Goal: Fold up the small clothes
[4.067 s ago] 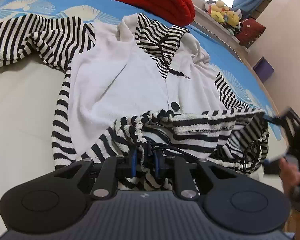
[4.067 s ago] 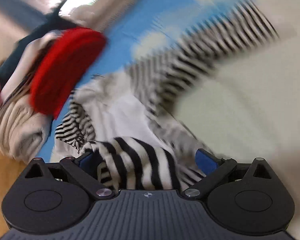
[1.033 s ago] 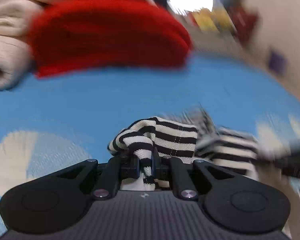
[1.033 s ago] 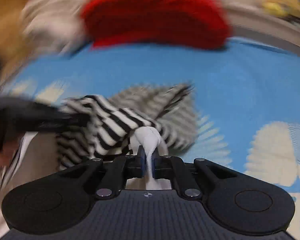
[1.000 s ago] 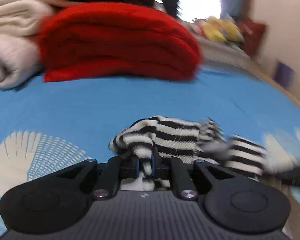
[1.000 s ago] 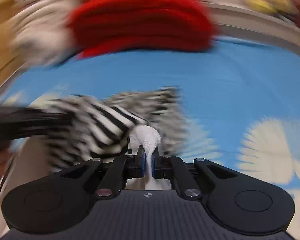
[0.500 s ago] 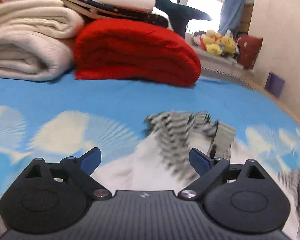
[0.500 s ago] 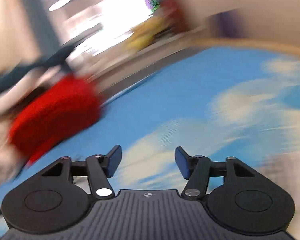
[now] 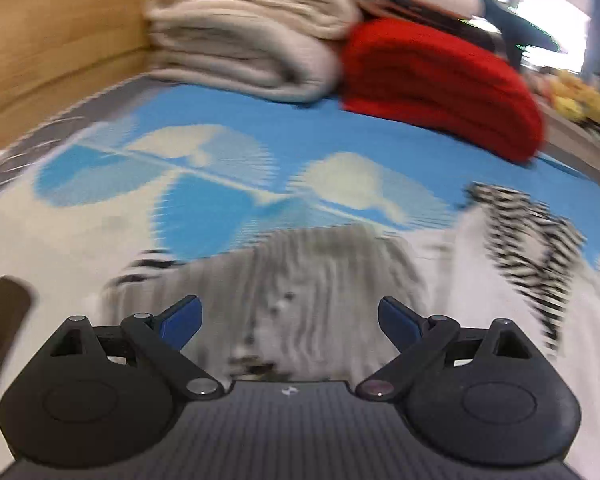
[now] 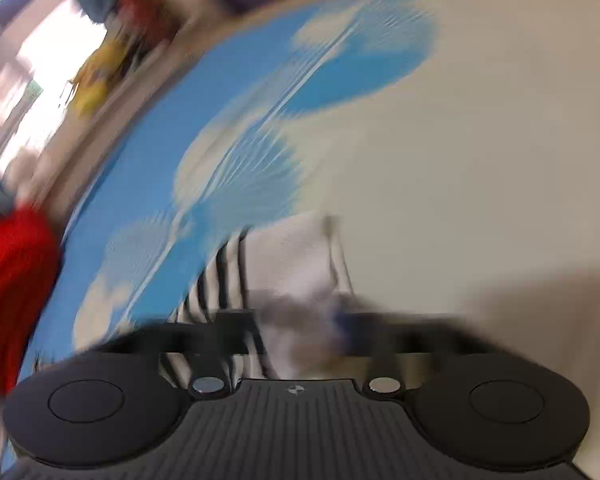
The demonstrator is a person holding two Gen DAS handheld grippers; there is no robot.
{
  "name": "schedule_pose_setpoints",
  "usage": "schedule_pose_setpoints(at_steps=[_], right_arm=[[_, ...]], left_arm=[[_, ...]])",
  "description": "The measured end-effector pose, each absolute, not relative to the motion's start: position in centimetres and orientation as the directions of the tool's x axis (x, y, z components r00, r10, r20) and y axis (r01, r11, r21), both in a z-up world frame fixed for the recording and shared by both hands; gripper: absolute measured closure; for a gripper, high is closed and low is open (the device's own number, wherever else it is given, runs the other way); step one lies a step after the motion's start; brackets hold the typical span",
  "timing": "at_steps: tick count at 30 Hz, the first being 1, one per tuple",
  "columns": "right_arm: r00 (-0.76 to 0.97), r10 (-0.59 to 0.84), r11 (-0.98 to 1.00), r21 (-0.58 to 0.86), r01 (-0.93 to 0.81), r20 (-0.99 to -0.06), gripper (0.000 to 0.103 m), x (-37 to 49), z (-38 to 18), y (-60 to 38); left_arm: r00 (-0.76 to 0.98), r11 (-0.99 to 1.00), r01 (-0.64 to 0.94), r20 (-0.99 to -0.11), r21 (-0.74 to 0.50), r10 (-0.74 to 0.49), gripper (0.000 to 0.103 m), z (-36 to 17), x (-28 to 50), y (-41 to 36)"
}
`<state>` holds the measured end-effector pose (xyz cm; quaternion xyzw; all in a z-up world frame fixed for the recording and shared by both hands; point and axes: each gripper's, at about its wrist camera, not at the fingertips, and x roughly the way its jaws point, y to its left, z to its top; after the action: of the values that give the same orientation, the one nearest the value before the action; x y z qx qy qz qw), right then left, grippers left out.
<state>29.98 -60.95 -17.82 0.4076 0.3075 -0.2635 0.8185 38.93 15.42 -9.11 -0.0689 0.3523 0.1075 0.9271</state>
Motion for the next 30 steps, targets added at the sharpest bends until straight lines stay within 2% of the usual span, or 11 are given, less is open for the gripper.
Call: schedule_pose_setpoints(at_steps=[3, 6, 11, 12, 13, 16, 22, 26, 28, 29, 30], right_arm=[[0.613, -0.387, 0.608, 0.309, 0.732, -0.689, 0.103, 29.6, -14.6, -60.3], [0.442, -0.547, 0.463, 0.183, 0.867, -0.711, 0.103, 27.3, -14.2, -64.5], [0.194, -0.683, 0.323, -0.052, 0.945, -0.704, 0.101, 25.3, -17.7, -66.4], [0.184, -0.674, 0.312, -0.050, 0.949, -0.715, 0.096, 25.1, -18.0, -66.0], [0.192, -0.652, 0.314, -0.031, 0.949, -0.733, 0.081, 25.1, -17.8, -65.2], [0.311, -0.633, 0.372, 0.075, 0.925, -0.709, 0.061, 24.3, -15.2, -61.3], [0.647, -0.401, 0.649, 0.298, 0.700, -0.648, 0.052, 27.7, -9.0, -48.8], [0.748, -0.261, 0.777, 0.327, 0.538, -0.610, 0.047, 30.3, -7.6, -39.6], [0.760, -0.191, 0.815, 0.331, 0.475, -0.621, 0.047, 31.9, -8.2, -36.2], [0.757, -0.161, 0.830, 0.328, 0.451, -0.633, 0.047, 32.7, -8.8, -34.9], [0.753, -0.143, 0.834, 0.331, 0.441, -0.643, 0.047, 33.2, -9.5, -33.9]], left_arm=[[0.699, 0.931, -0.364, -0.667, -0.019, 0.259, 0.006, -8.8, 37.9, 19.1], [0.668, 0.877, -0.477, -0.668, -0.047, 0.327, 0.006, -8.7, 37.1, 23.4], [0.598, 0.794, -0.608, -0.674, -0.028, 0.434, 0.006, -9.8, 36.9, 29.1], [0.589, 0.785, -0.619, -0.686, -0.043, 0.427, 0.006, -10.1, 36.9, 30.1], [0.591, 0.781, -0.621, -0.694, -0.066, 0.411, 0.006, -10.3, 36.9, 31.0], [0.599, 0.795, -0.600, -0.710, -0.092, 0.370, 0.006, -10.7, 37.6, 32.9], [0.510, 0.831, -0.556, -0.801, -0.030, 0.313, 0.006, -14.1, 41.1, 33.2], [0.607, 0.904, -0.405, -0.779, -0.135, 0.156, 0.006, -14.7, 41.0, 30.7], [0.599, 0.917, -0.381, -0.786, -0.114, 0.151, 0.006, -15.1, 41.9, 29.7], [0.606, 0.921, -0.373, -0.780, -0.109, 0.153, 0.012, -15.2, 42.2, 29.3], [0.636, 0.933, -0.344, -0.758, -0.109, 0.146, 0.051, -15.0, 42.3, 28.7]])
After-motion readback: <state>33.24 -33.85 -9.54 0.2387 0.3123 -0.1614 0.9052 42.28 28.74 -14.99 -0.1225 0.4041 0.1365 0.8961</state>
